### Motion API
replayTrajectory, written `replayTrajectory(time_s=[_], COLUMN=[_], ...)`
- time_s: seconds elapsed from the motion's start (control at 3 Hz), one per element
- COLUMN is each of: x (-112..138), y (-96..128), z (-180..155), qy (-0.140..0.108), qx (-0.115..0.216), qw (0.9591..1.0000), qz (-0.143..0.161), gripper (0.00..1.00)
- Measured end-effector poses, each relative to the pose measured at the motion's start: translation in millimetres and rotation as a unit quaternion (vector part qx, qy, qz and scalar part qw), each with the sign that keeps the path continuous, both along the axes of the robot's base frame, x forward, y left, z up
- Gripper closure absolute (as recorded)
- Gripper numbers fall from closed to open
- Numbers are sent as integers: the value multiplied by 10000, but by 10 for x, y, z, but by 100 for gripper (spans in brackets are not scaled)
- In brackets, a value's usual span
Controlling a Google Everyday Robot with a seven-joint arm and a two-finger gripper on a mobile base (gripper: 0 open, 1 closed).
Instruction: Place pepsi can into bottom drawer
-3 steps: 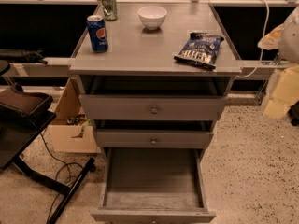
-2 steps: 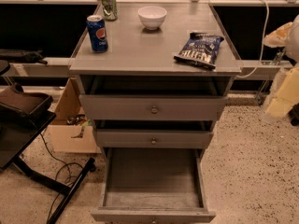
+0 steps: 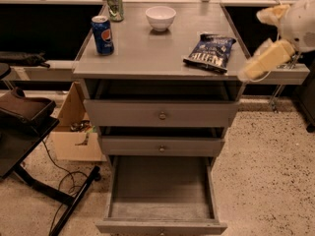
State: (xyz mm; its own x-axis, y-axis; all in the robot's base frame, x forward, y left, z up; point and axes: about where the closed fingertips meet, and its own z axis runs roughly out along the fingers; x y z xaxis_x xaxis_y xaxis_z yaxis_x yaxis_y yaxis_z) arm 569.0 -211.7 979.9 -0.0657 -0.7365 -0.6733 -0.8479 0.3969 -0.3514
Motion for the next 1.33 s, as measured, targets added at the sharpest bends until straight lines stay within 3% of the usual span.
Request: replayTrajectory(time_s=[0.33, 0.67, 1.0, 1.33], x=[852, 1362, 1589, 1590], y=[495, 908, 1340, 1340], z=[251, 309, 294, 294], qy=[-705, -774, -378, -378], qx=[1544, 2379, 2672, 2672], qw=[9849, 9672, 9625, 9625], qz=[331, 434, 285, 286], gripper=[0, 0, 0, 0])
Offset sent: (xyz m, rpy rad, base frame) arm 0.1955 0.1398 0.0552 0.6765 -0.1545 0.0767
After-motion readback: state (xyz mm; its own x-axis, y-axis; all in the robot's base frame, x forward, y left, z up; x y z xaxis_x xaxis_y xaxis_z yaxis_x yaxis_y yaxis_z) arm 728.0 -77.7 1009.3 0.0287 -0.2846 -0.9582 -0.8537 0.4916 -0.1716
